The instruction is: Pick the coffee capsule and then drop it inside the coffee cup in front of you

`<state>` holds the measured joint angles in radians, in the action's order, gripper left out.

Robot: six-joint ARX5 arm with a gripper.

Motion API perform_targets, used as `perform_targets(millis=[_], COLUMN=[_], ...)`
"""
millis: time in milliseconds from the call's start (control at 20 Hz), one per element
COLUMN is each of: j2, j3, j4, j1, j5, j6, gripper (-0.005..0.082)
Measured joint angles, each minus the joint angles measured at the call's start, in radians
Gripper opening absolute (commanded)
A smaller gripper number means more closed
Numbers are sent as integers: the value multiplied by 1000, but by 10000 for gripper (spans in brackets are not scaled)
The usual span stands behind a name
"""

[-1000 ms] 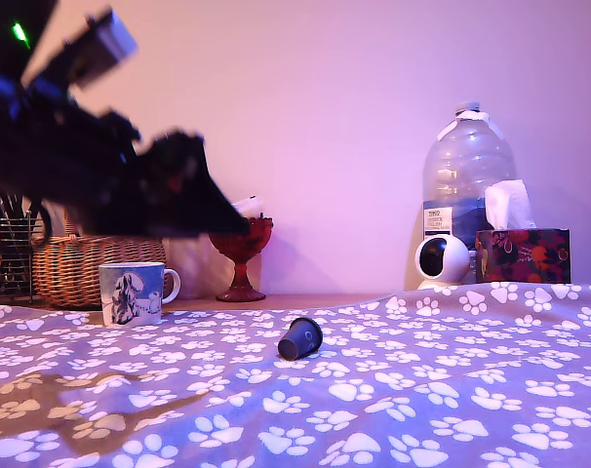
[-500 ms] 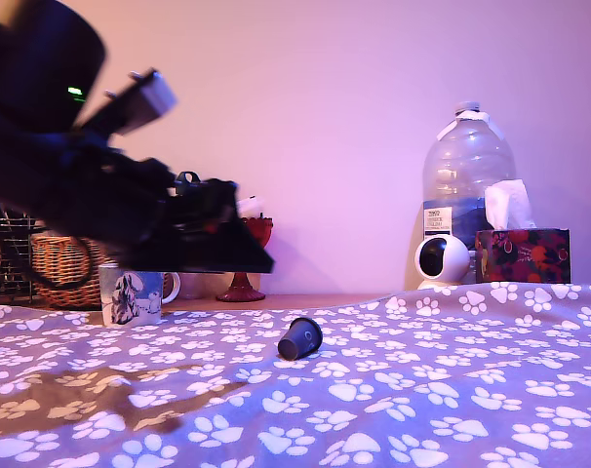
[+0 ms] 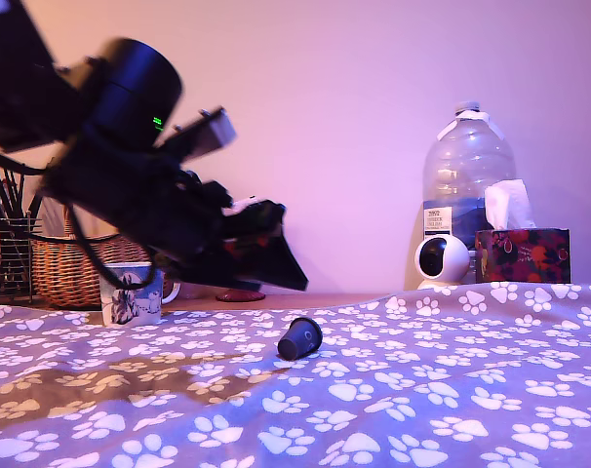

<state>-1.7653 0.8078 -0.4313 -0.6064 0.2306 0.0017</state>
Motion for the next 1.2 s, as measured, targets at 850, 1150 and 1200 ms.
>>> perform_targets(millis=[850,1150,1200], j2=[-204,-209,-209], j3=[288,296,296], j4=[306,345,352], j1=[0,0,0], j5=[11,-7,-13], j6=[0,0,0], gripper=[547,514,514])
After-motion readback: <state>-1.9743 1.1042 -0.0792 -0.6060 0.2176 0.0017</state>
